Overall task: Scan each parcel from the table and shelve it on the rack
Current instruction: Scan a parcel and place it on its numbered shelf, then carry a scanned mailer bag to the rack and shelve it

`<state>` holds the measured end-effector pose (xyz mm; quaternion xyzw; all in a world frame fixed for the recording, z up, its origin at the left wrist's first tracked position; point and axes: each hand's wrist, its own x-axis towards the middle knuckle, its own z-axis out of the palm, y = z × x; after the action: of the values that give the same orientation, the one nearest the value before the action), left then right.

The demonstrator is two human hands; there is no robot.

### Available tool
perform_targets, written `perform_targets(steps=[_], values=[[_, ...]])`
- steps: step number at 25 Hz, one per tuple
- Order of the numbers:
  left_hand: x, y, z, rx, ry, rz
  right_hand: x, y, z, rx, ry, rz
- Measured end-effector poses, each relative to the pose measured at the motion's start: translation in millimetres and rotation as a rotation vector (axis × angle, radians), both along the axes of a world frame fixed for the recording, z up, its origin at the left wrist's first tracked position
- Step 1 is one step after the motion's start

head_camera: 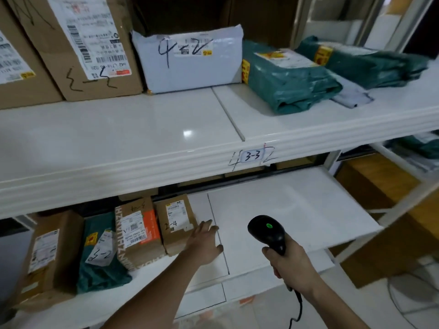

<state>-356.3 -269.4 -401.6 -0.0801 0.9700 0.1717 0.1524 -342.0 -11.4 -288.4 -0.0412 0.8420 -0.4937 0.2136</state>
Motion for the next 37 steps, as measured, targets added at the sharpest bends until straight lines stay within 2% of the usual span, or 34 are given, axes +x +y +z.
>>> perform_targets(steps=[4, 9, 14, 20, 27, 32, 37], values=[[-43, 60, 30, 0.035, 0.069, -0.145, -6, 59, 13, -0.024, 0.043, -0.139], [-94, 189, 58, 0.06, 0.136, -0.354, -1, 165, 26, -0.036, 0.079, -0.347], [-119, 330, 65, 0.1, 0.103, -0.538, 17, 277, 30, -0.016, 0.148, -0.579], [-121, 487, 53, 0.102, 0.014, -0.732, 58, 387, 31, -0.002, 0.128, -0.843], [-125, 588, 38, 0.081, -0.049, -0.968, 77, 434, 12, 0.013, 0.072, -1.032], [-169, 629, 44, 0.082, -0.045, -1.086, 41, 452, 4, 0.008, 0.065, -1.129], [-223, 663, 55, 0.096, -0.032, -1.131, 3, 465, 11, 0.103, 0.097, -1.161]])
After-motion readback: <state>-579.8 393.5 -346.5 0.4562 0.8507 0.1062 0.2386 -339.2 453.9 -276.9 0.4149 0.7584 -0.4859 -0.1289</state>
